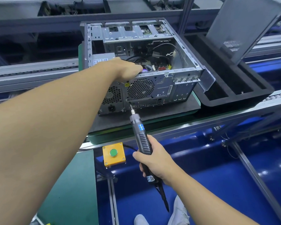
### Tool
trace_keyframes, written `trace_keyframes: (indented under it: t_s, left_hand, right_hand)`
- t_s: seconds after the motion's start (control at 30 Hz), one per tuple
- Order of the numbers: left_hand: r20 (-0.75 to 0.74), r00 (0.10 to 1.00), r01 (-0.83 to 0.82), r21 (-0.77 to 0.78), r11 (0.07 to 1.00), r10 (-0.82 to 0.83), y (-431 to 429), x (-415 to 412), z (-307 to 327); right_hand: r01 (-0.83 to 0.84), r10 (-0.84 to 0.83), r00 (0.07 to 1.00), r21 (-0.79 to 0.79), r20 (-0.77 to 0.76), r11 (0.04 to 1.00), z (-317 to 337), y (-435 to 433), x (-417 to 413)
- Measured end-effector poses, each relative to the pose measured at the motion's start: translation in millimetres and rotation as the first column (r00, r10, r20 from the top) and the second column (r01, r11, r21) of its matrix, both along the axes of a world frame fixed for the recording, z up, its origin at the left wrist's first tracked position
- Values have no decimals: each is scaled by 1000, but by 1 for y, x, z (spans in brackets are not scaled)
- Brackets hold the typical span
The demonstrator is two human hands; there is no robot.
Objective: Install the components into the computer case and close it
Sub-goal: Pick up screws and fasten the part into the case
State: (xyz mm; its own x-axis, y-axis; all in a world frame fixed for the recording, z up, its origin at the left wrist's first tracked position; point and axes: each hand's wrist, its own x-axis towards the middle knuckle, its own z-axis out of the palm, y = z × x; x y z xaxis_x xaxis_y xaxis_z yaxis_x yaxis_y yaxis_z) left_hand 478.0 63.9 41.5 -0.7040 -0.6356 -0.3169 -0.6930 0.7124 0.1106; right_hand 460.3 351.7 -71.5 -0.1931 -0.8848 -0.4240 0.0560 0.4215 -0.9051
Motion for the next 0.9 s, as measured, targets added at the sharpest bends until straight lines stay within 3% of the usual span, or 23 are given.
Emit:
trace_keyframes:
  t_s: [0.2,0.5,0.73,0.9]
  left_hand:
    - [3,1000,-11,-3,1000,11,-3,0,-1]
    - [32,986,169,-143,975,-166,-3,-2,-3]
    - [-46,993,106,-122,987,-112,-6,-4,-6]
    - [24,991,134,-128,983,-132,-4,-1,-3]
  right_hand:
    - [1,-1,1000,0,5,1000,-1,-1,-1]
    - [8,-8,1000,-2,13,1000,-3,-4,1]
    - [8,-8,1000,-7,12,1000,-2,-6,2]
    - [5,-5,1000,-1,10,1000,0,-7,2]
